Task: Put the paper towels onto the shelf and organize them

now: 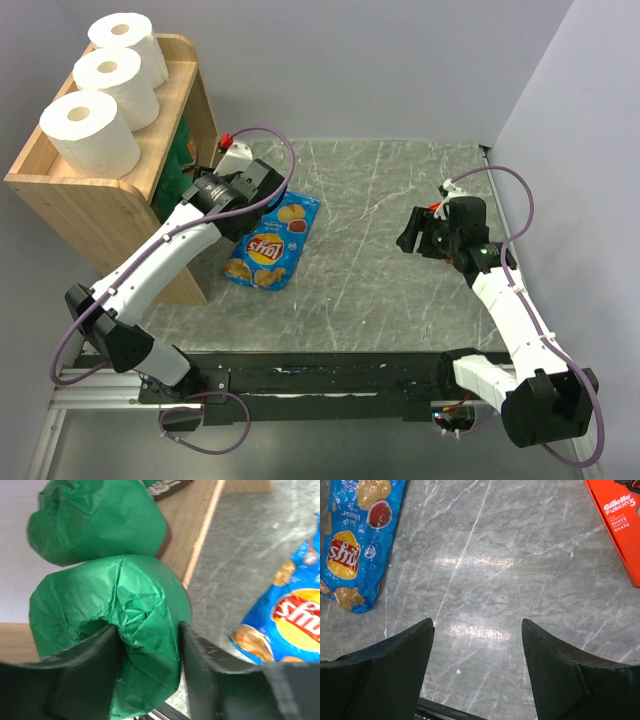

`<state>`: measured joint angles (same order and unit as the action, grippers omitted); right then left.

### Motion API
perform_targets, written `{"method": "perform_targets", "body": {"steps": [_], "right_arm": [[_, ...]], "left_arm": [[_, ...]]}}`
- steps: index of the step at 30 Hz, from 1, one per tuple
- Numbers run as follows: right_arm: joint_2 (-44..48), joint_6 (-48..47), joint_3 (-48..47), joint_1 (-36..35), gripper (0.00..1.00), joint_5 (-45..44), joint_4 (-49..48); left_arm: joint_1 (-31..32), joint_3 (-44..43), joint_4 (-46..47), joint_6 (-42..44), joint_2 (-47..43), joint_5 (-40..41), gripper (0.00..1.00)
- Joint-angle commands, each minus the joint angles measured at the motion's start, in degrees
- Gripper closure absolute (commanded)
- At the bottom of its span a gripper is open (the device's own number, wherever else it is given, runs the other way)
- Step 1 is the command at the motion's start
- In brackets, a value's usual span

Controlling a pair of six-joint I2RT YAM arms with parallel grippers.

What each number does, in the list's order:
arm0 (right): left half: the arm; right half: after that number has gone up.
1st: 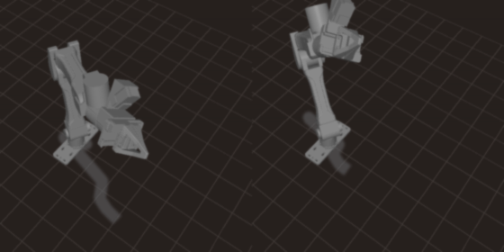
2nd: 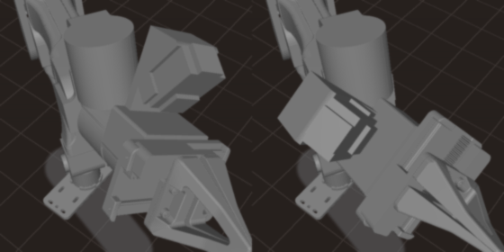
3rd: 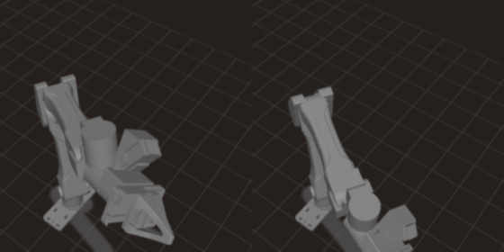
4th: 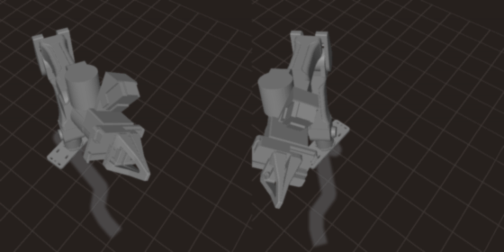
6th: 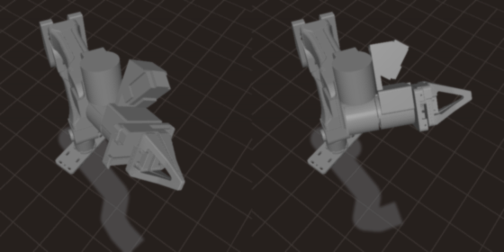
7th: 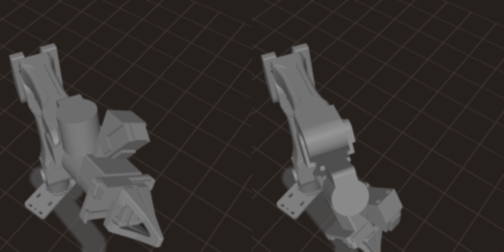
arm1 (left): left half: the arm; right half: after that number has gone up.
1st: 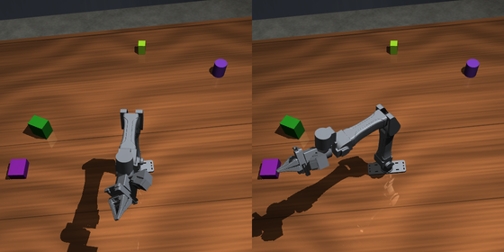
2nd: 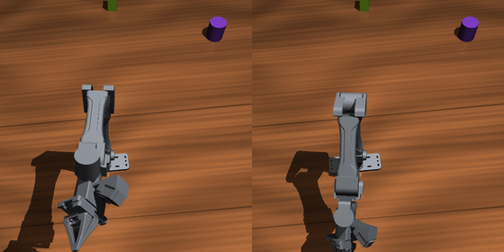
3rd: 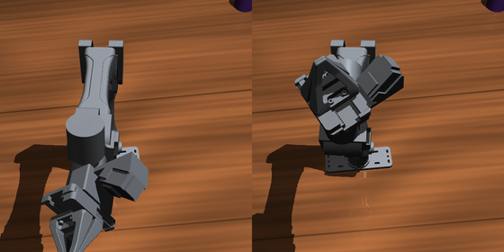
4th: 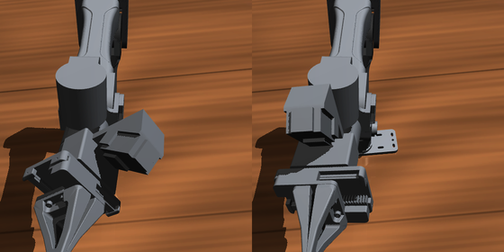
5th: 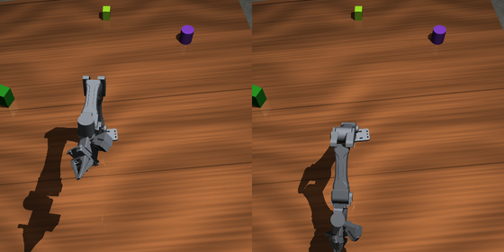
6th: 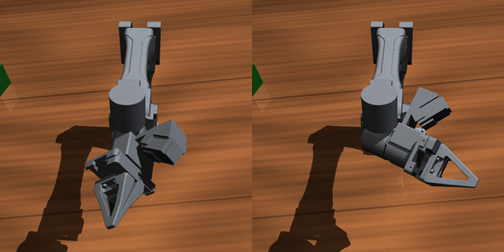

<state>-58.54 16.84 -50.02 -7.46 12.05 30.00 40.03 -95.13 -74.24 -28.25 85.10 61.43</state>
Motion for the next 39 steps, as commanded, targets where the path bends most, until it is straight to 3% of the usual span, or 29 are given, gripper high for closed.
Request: {"method": "perform_targets", "body": {"steps": [1, 3, 6, 10, 14, 18, 23, 39], "right_arm": [[-0.1, -0.8, -3.2, -0.1, 0.22, 0.0, 0.0], [0.0, -0.8, -3.2, -0.4, 0.22, 0.0, -0.1], [0.3, -0.8, -2.8, -0.4, 0.21, -0.4, -0.1], [0.6, -0.8, -2.7, -0.4, 0.21, -0.4, 0.1], [1.3, -0.8, -2.6, -0.4, 0.21, -0.7, 0.4], [2.3, -0.4, -1.8, -0.4, 0.21, -0.8, 0.1], [3.1, -0.1, -1.4, -0.4, 0.21, -0.5, -0.1], [4.9, -0.5, -0.2, -0.4, 0.2, -0.4, 0.0]], "left_arm": [[-1.4, -2.5, -4.2, -3.3, 0.8, 7.3, 0.41], [-1.9, -4.3, -4.2, -3.6, 1.2, 8.9, 0.29], [-2.0, -8.2, -4.1, -3.4, 2.3, 10.0, 0.22], [-2.0, -12.0, -3.4, -1.6, 4.3, 10.6, 0.17], [-1.7, -11.7, 2.1, 3.3, 3.8, 5.2, 0.19], [-1.0, -8.4, 9.8, 9.5, 2.3, -3.4, 0.3], [-0.6, -3.8, 18.3, 14.3, 1.6, -10.9, 0.35], [-6.0, 2.5, 9.0, 3.6, 2.2, -1.3, 0.35]]}}
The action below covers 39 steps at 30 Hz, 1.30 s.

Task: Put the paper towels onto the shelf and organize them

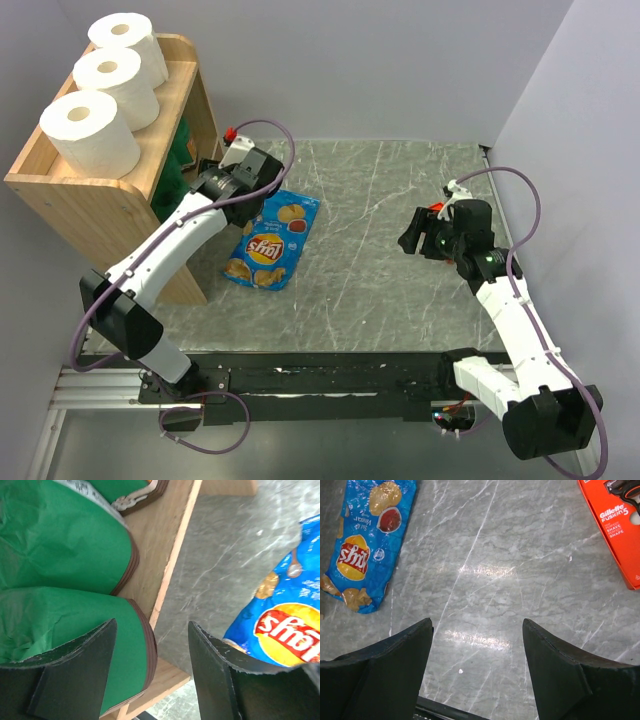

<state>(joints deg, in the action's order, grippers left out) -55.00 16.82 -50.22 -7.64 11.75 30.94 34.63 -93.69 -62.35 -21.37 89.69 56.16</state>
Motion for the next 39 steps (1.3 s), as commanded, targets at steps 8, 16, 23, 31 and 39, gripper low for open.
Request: {"method": "perform_targets", "body": {"steps": [8, 16, 23, 31, 39], "right_arm": [[2.0, -0.3, 0.2, -0.3, 0.2, 0.4, -0.7], [2.5, -0.4, 1.0, -0.4, 0.2, 0.3, -0.8], [2.6, -0.7, 0.5, -0.3, 0.2, 0.1, -0.1], [3.0, -0.5, 0.7, -0.4, 0.2, -0.1, 0.0], [3.4, -0.2, 0.6, -0.3, 0.2, -0.9, 0.4]], "left_arm": [[-3.9, 2.9, -3.1, -4.2, -2.0, 6.6, 0.34], [-5.4, 3.2, -2.9, -4.4, -1.9, 8.3, 0.33], [-7.9, 6.6, 0.7, -1.7, -3.3, 8.4, 0.32], [-8.1, 2.9, -2.3, -4.1, -0.3, 9.6, 0.3], [-5.0, -0.6, 2.1, 0.2, -0.7, 4.1, 0.27]]}}
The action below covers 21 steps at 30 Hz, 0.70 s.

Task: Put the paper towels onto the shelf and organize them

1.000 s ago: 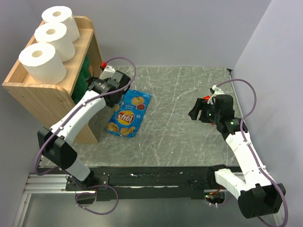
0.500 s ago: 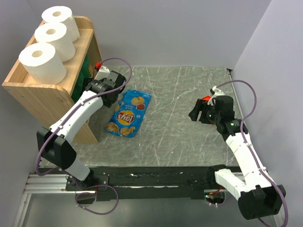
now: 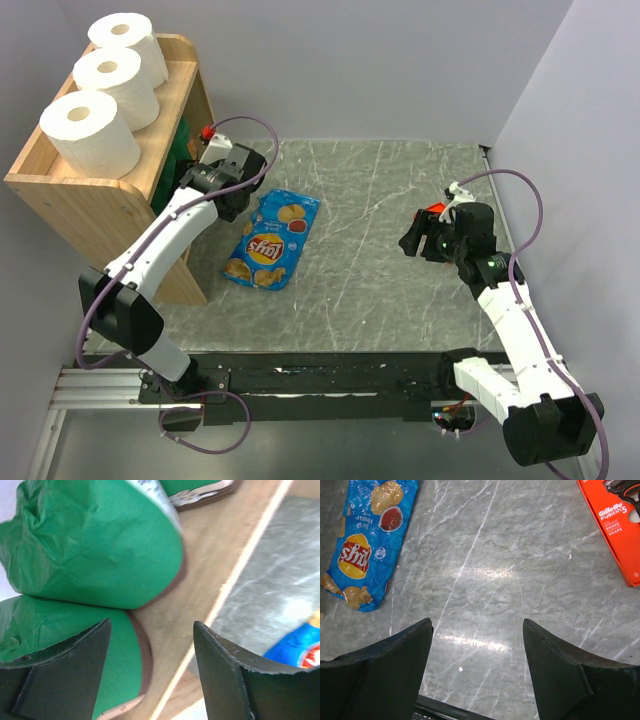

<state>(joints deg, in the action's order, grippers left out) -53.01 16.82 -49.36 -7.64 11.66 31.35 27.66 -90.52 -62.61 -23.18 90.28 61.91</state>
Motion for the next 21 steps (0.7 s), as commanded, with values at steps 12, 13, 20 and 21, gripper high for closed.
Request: {"method": "perform_targets", "body": {"steps": [12, 13, 20, 21], "right_arm": [[1.7, 0.1, -0.6, -0.3, 0.2, 0.2, 0.3], [1.8, 0.3, -0.5, -0.3, 0.2, 0.6, 0.2], [2.4, 1.1, -0.2, -1.1, 0.2, 1.7, 0.3], [2.6, 1.1, -0.3, -1.2, 0.2, 1.7, 0.6]], "left_arm": [[6.3, -2.6, -7.5, -7.3, -4.9, -5.6, 0.28], [6.8, -1.3, -9.3, -8.1, -5.4, -5.5, 0.28], [7.4, 2.5, -14.3, -15.4, -7.7, -0.5, 0.27], [7.1, 2.3, -14.4, -15.7, -7.4, 0.6, 0.27]]}}
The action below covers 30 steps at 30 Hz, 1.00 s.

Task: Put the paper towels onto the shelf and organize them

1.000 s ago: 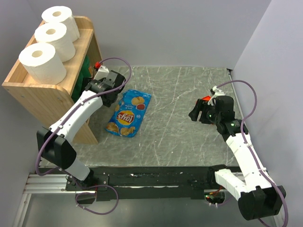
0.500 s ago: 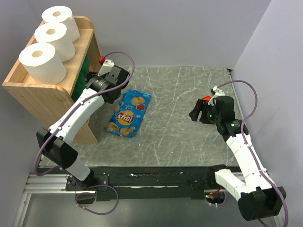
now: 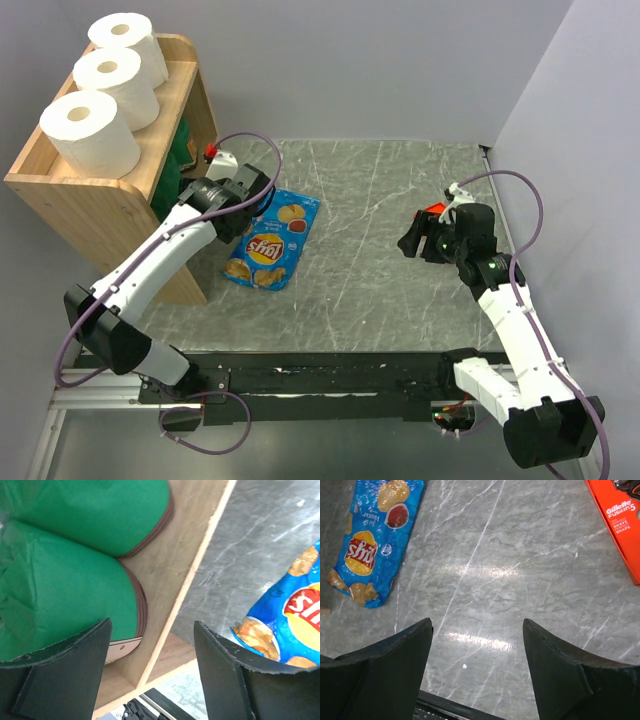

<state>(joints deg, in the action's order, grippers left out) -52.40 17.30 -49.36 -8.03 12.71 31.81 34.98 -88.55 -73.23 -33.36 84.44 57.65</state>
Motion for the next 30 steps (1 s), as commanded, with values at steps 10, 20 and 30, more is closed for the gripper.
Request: {"method": "perform_targets", "body": {"steps": [10, 20, 30], "right_arm": [[4.3, -0.1, -0.6, -1.0, 0.19, -1.2, 2.4], [3.4, -0.2, -1.4, -1.0, 0.19, -1.3, 3.5], [2.1, 0.4, -11.9, -3.3, 0.01, 0.7, 10.4]], "left_arm": [[-2.6, 1.3, -5.1, -7.6, 1.7, 10.2, 0.24], [-0.4, -3.5, -1.2, -2.5, 3.4, 6.5, 0.21], [9.7, -5.5, 19.2, 12.8, 2.3, -5.4, 0.18]]}}
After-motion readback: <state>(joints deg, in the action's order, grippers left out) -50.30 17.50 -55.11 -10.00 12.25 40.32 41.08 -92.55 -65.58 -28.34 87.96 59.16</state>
